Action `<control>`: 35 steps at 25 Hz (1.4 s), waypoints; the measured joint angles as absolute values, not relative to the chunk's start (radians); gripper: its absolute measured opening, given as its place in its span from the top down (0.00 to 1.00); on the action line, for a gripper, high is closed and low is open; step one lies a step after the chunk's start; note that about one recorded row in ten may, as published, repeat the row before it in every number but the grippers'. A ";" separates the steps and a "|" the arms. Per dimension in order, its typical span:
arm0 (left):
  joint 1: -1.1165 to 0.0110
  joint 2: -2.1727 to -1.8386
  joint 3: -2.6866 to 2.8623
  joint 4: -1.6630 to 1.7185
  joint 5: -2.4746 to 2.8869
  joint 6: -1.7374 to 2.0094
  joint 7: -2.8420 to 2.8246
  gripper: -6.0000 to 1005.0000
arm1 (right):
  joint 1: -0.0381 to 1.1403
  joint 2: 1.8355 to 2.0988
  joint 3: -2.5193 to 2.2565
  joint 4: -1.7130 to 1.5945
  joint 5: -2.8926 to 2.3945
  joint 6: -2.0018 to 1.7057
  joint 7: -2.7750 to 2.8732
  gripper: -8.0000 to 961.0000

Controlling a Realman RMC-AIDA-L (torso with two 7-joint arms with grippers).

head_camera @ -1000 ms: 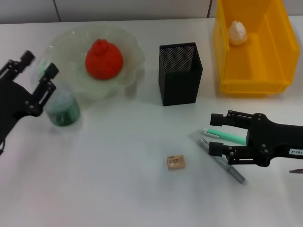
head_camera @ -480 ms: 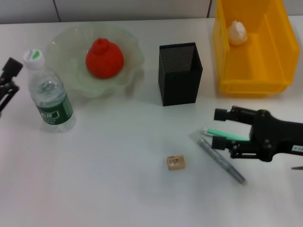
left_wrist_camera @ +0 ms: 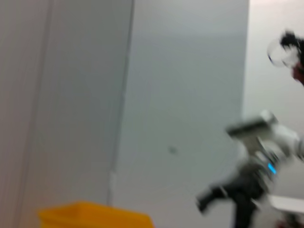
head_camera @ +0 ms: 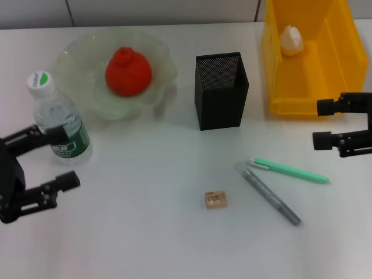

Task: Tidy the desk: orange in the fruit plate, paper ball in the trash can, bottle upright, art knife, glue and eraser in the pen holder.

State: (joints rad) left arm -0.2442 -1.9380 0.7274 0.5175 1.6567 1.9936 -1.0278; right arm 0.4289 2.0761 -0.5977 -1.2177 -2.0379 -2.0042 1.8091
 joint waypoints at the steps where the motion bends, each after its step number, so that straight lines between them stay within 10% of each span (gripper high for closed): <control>1: -0.256 -1.934 0.728 0.520 1.690 1.993 -1.041 0.23 | 0.436 2.078 -0.652 -1.328 -2.063 -2.006 1.909 0.11; 14: -0.308 -1.950 0.720 0.529 1.793 1.925 -1.120 0.23 | 0.750 2.084 -1.364 -1.582 -2.679 -1.985 2.600 0.11; 35: -0.328 -1.957 0.730 0.520 1.804 1.896 -1.144 0.23 | 0.755 2.086 -1.616 -1.366 -2.725 -1.747 2.637 0.16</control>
